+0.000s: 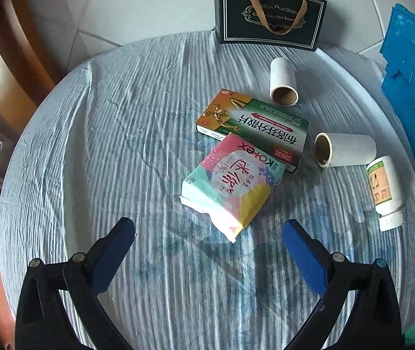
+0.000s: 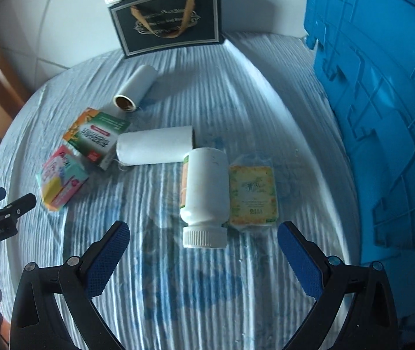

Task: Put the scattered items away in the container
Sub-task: 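Grasp the pink Kotex pad pack with the left tool while the right tool grasps the yellow-green soap pack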

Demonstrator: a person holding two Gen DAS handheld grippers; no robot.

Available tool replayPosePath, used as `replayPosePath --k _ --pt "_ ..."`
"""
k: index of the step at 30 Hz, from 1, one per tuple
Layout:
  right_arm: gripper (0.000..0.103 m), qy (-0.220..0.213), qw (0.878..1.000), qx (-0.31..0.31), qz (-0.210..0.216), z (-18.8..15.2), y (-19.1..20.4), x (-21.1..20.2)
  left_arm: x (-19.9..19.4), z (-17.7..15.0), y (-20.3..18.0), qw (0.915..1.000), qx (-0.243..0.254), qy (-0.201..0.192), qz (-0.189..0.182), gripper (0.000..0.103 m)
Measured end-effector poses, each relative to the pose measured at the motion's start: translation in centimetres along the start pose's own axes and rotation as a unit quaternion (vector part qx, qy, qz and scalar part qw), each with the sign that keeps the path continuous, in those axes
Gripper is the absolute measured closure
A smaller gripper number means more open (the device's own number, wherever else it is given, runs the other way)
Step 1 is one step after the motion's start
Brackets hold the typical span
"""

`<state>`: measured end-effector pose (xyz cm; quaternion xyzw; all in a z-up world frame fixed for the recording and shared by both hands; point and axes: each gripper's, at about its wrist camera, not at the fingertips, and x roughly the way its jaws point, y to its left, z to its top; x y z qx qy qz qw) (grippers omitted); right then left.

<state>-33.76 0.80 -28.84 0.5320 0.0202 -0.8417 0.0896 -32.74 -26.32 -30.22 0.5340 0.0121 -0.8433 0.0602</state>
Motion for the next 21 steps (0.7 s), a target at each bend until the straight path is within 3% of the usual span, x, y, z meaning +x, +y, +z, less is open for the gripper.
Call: replayPosePath --k 10,17,21 --pt "0.000 0.004 0.999 0.030 -0.029 3.0 -1.6 1.4 5.5 2.9 -1.4 0.9969 0.060 0.048 -0.020 0.000" --pt "0.002 0.020 0.995 0.066 -0.069 4.0 -4.6 2.8 9.3 2.8 -2.5 0.9938 0.066 0.086 -0.026 0.000" --pt "0.032 0.039 0.994 0.060 -0.082 4.1 -5.4 4.2 9.4 2.7 -2.0 0.9945 0.048 0.082 -0.045 0.000"
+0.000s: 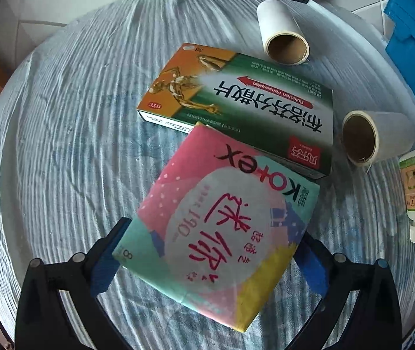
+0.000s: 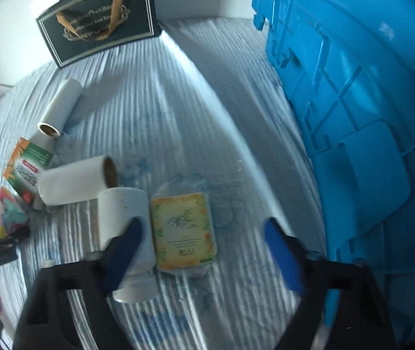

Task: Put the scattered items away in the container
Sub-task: 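Grasp the pink Kotex pad pack with the left tool while the right tool grasps the yellow-green soap pack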

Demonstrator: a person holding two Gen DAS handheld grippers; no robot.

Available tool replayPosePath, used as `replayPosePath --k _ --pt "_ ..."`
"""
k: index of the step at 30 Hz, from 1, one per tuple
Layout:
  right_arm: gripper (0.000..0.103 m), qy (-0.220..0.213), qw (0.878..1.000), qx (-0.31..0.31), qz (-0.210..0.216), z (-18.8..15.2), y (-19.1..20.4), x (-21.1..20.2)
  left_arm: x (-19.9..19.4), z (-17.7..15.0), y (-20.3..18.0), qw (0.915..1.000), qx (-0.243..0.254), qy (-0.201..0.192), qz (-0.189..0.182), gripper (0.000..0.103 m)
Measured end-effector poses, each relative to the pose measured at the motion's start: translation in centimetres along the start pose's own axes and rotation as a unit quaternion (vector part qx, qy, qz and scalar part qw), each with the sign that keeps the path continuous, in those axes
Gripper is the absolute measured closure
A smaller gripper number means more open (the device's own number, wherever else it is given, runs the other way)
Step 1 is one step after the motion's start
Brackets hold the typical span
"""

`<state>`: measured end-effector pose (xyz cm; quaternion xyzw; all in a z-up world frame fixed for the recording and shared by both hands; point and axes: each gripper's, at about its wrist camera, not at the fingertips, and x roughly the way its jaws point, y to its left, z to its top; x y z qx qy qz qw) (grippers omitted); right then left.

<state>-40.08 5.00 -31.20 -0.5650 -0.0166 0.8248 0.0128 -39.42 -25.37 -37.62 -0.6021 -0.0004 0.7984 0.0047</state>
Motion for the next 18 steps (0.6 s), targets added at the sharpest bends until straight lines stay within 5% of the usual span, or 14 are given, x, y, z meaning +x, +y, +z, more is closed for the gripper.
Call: replayPosePath --k 9,14,18 --pt "0.032 0.053 0.998 -0.015 0.032 -0.9 0.0 3.9 -0.7 -0.3 -0.1 1.0000 0.000 -0.009 0.001 0.000" --pt "0.020 0.062 0.996 -0.048 0.047 -1.9 1.5 5.1 -1.8 -0.9 -0.7 0.9998 -0.006 -0.021 0.001 0.016" --pt "0.019 0.059 0.996 -0.034 0.054 -1.9 0.9 5.9 -2.2 -1.0 -0.7 0.9997 -0.010 -0.021 0.001 0.016"
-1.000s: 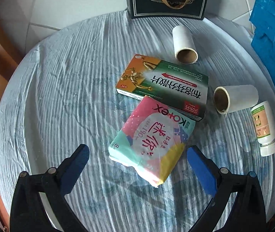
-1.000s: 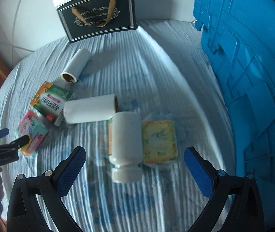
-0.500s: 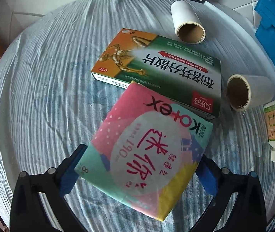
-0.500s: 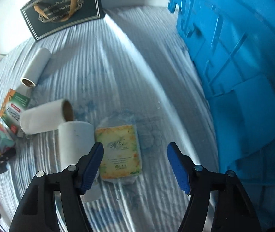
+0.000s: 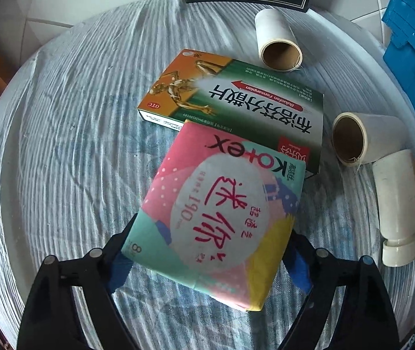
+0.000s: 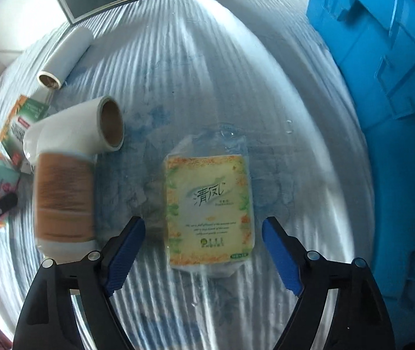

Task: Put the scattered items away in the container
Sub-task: 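Grasp the pink Kotex pad pack with the left tool while the right tool grasps the yellow-green soap pack, then carry the Kotex pack and soap pack over the blue crate with both tools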

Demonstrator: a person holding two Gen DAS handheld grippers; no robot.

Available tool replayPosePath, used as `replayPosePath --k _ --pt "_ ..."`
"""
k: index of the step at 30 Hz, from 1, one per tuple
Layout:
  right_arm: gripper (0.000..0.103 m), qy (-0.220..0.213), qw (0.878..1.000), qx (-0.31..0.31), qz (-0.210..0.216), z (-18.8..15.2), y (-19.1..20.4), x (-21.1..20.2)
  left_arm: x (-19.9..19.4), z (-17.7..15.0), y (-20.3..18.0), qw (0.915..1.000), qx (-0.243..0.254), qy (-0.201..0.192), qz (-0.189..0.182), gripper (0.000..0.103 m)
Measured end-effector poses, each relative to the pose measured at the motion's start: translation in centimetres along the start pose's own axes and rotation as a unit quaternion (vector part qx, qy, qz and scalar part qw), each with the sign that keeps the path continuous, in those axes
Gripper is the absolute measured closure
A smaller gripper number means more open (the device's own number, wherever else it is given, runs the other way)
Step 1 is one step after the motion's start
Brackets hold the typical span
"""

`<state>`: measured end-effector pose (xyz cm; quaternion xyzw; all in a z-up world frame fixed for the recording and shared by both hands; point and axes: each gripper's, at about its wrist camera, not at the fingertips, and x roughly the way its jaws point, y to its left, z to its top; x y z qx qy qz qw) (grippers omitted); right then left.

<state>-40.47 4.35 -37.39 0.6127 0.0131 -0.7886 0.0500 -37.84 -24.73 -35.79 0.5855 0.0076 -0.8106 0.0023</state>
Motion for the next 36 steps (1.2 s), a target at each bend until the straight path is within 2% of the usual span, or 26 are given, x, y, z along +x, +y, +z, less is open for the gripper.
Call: replayPosePath --k 3,5,6,7,9,12,17,26,30,36 --pt "0.012 0.001 1.000 0.009 0.010 0.0 -0.8 0.6 -0.3 0.0 0.0 1.0000 0.001 0.000 0.000 0.016" --pt "0.011 -0.004 1.000 0.000 0.010 -0.1 -0.7 0.6 -0.5 -0.1 -0.2 1.0000 -0.001 -0.002 0.001 0.017" --pt "0.021 -0.006 1.000 -0.009 -0.005 -0.2 -0.4 0.6 -0.7 -0.1 -0.2 1.0000 -0.004 -0.005 0.001 0.019" --pt "0.038 -0.011 1.000 -0.018 -0.020 -0.4 -0.1 0.4 -0.6 -0.4 -0.8 0.9999 -0.007 -0.008 0.003 0.023" --pt "0.057 -0.021 0.999 -0.019 -0.017 -0.6 0.0 0.1 -0.9 -0.7 -1.3 0.9998 -0.013 -0.009 0.009 0.026" --pt "0.062 -0.022 0.999 -0.017 -0.015 -1.1 0.2 0.1 -1.4 -1.2 -1.6 0.9996 -0.018 -0.009 0.020 0.027" --pt "0.064 -0.042 0.999 -0.026 -0.006 -2.0 0.9 -1.7 -2.9 -2.1 -3.5 0.9989 -0.019 -0.026 0.033 0.027" --pt "0.064 -0.110 0.992 -0.067 0.007 -3.4 4.4 -8.2 -9.3 -3.1 -4.7 0.9938 -0.019 -0.100 0.045 0.027" --pt "0.064 -0.156 0.983 -0.094 0.018 -3.6 5.1 -12.1 -11.9 -3.4 -4.4 0.9889 -0.025 -0.139 0.047 0.027" --pt "0.064 -0.212 0.966 -0.143 0.043 -5.3 5.3 -17.4 -16.0 -5.5 -7.2 0.9805 -0.046 -0.182 0.057 0.027"
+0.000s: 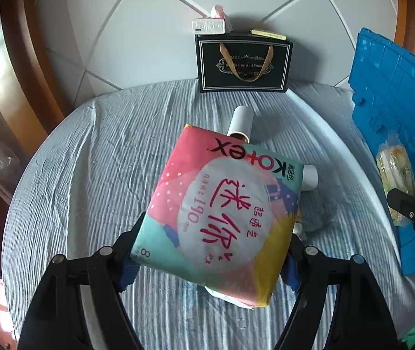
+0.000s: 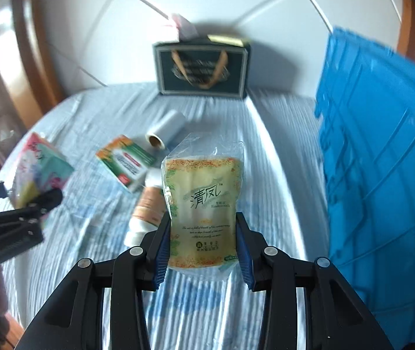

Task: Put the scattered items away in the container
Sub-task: 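Carry the Kotex pack and soap pack over the blue crate with both tools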

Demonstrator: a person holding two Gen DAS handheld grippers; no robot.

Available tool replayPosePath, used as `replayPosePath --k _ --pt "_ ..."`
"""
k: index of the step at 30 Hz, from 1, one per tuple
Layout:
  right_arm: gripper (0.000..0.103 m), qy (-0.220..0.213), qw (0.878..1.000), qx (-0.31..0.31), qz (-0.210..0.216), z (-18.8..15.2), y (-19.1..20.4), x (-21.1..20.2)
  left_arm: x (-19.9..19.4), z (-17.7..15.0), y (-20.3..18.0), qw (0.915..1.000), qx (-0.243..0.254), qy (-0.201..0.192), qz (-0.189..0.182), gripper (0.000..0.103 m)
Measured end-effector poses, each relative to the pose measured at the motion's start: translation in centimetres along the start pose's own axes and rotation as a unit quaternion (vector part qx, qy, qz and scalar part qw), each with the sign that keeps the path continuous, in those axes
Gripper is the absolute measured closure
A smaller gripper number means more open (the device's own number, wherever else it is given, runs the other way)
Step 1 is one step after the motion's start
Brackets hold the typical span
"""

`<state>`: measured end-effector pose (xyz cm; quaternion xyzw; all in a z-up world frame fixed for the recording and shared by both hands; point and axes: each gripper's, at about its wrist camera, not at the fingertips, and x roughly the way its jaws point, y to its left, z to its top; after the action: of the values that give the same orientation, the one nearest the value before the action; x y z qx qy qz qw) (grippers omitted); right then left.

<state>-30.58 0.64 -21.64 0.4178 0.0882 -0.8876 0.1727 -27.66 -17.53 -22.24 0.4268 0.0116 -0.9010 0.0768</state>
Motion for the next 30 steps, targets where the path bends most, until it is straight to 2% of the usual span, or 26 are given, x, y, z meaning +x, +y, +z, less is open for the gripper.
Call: replayPosePath --k 4,8,14,19,26,30 --pt "0.064 -0.026 0.999 -0.019 0.010 -0.2 0.0 -3.3 -3.0 -0.2 -1.7 0.9998 -0.005 -0.021 0.003 0.027" --pt "0.064 -0.058 0.998 -0.016 0.003 -0.6 -0.1 -6.7 -6.0 -0.2 -3.0 0.9986 0.012 -0.051 -0.006 0.027" --pt "0.064 -0.105 0.994 0.003 -0.033 -1.1 -0.2 -12.5 -10.3 -0.1 -4.2 0.9938 0.032 -0.098 -0.041 0.027" --pt "0.064 -0.153 0.985 0.014 -0.073 -1.8 -1.2 -18.6 -13.6 0.2 -6.4 0.9867 0.043 -0.133 -0.082 0.027" --pt "0.064 -0.198 0.968 0.071 -0.138 -3.4 -8.1 -24.7 -18.9 1.2 -12.3 0.9713 0.072 -0.189 -0.126 0.027" --pt "0.064 -0.211 0.957 0.098 -0.172 -5.3 -14.0 -27.0 -21.6 1.9 -17.8 0.9590 0.087 -0.221 -0.154 0.027"
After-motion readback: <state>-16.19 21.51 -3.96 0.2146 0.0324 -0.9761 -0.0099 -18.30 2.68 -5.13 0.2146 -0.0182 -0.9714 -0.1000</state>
